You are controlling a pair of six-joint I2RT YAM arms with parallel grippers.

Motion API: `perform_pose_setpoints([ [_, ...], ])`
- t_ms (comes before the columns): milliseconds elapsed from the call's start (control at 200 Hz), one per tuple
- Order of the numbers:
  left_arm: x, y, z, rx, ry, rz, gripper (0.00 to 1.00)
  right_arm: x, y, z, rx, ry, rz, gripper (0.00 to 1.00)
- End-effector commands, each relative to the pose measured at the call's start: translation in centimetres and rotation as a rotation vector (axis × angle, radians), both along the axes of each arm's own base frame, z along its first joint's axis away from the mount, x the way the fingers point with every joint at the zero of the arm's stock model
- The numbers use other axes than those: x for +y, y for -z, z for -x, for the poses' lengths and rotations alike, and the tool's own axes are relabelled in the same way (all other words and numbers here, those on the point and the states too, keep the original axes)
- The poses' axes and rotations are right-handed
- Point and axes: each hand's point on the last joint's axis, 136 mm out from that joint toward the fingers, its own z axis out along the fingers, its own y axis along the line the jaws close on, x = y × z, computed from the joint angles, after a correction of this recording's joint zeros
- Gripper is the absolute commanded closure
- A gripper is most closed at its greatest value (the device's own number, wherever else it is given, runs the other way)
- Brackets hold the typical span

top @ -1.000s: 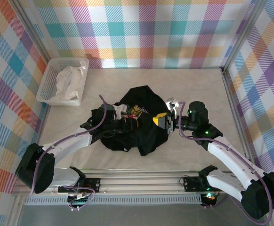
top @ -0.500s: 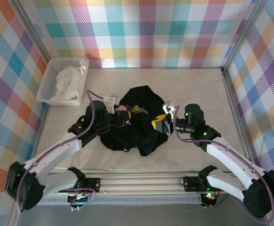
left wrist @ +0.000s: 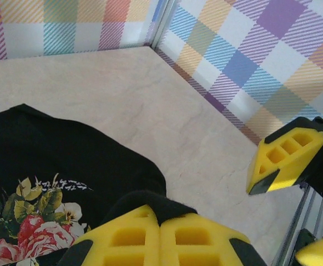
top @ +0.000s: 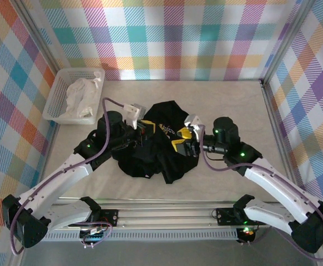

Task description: Fold the inside-out t-shirt

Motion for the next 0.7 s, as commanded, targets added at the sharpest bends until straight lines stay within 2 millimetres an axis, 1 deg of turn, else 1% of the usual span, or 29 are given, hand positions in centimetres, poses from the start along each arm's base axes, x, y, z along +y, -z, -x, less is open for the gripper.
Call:
perform_pose_setpoints([
  [0, -0.6, -0.9, 0.5, -0.024, 0.034, -0.018, 1.0, 2.4, 0.5, 1.0, -0.03, -0.092, 0.027, 0.49],
  [145, -0.7, -0.6, 0.5, -0.009, 0.032, -0.027, 1.0, 4.7, 1.3, 2.3, -0.032, -0.169, 0.037, 0.51],
  [260, -0.7, -0.6, 0.5, -0.005, 0.032, -0.029, 1.0, 5.3, 1.8, 1.6, -0.054, -0.129, 0.053, 0.52],
  [360, -0.7, -0.6, 0.6, 0.001, 0.031, -0.025, 1.0, 5.5, 2.1, 0.4, -0.151, -0.07, 0.101, 0.52],
  [460, -0.7, -0.7, 0.6, 0.016, 0.027, -0.023, 1.0, 5.6, 1.8, -0.4, -0.249, -0.008, 0.135, 0.52],
  [540, -0.6, -0.9, 0.6, 0.035, 0.015, -0.014, 1.0, 5.8, 1.8, -0.7, -0.345, 0.024, 0.17, 0.52],
  [630, -0.4, -0.9, 0.5, 0.071, -0.011, -0.006, 1.0, 6.3, 2.1, -0.4, -0.447, 0.029, 0.222, 0.51],
  [690, -0.5, -1.3, 0.4, 0.081, -0.018, 0.007, 1.0, 6.7, 2.3, -0.4, -0.501, 0.035, 0.251, 0.51],
  [695, -0.4, -1.0, 0.5, 0.095, -0.018, -0.002, 1.0, 6.7, 2.3, -0.5, -0.506, 0.037, 0.251, 0.51],
])
